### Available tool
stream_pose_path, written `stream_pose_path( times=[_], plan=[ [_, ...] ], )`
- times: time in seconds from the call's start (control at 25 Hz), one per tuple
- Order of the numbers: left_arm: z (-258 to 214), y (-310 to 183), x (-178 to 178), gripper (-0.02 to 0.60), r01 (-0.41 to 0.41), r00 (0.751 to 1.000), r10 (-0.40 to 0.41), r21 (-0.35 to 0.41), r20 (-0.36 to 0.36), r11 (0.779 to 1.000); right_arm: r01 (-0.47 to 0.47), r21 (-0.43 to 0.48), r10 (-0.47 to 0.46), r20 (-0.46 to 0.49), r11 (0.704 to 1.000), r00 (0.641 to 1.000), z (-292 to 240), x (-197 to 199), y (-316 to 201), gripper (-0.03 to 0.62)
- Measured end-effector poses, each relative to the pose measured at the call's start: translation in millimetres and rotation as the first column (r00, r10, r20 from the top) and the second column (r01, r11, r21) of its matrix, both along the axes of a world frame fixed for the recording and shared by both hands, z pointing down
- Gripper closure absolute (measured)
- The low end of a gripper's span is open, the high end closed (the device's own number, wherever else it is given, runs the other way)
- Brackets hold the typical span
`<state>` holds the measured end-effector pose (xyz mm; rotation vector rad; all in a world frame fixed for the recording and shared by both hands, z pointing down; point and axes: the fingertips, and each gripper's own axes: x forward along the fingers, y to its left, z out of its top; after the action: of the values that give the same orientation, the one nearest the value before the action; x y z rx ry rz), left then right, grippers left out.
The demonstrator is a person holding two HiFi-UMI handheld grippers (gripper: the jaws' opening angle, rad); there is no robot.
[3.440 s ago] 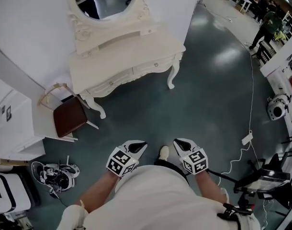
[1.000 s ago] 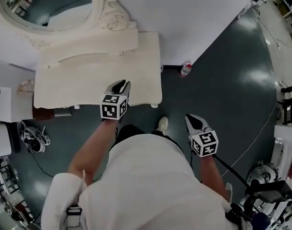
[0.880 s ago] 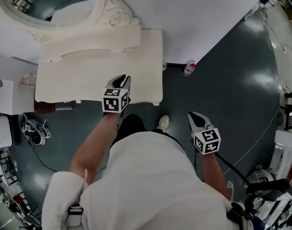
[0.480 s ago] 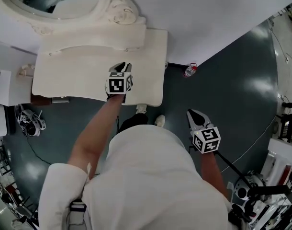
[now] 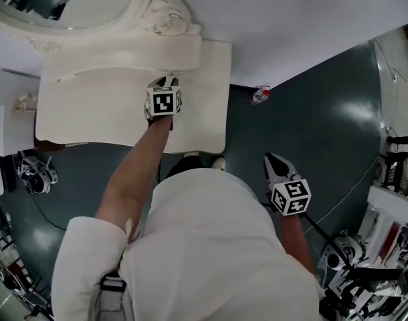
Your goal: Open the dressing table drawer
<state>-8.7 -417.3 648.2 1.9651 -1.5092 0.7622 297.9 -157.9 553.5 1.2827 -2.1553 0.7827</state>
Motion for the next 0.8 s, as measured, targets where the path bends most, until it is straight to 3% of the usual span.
stream_pose_path(
  times=[0.52,0.8],
  plan=[
    [18.3,-20.6,2.7,0.439,-0.002,1.000,0.002,-0.027,-0.006,1.000,-0.024,-0.038,0.023,-0.012,0.999,1.000,1.9,3.3,-8.8,0.579],
    [22.7,-25.7,3.8,0.488,-0.004,1.000,0.004,-0.041,0.000,0.999,-0.031,-0.047,0.031,-0.005,0.998,1.000,5.0,0.3,-12.5,0.579]
  ],
)
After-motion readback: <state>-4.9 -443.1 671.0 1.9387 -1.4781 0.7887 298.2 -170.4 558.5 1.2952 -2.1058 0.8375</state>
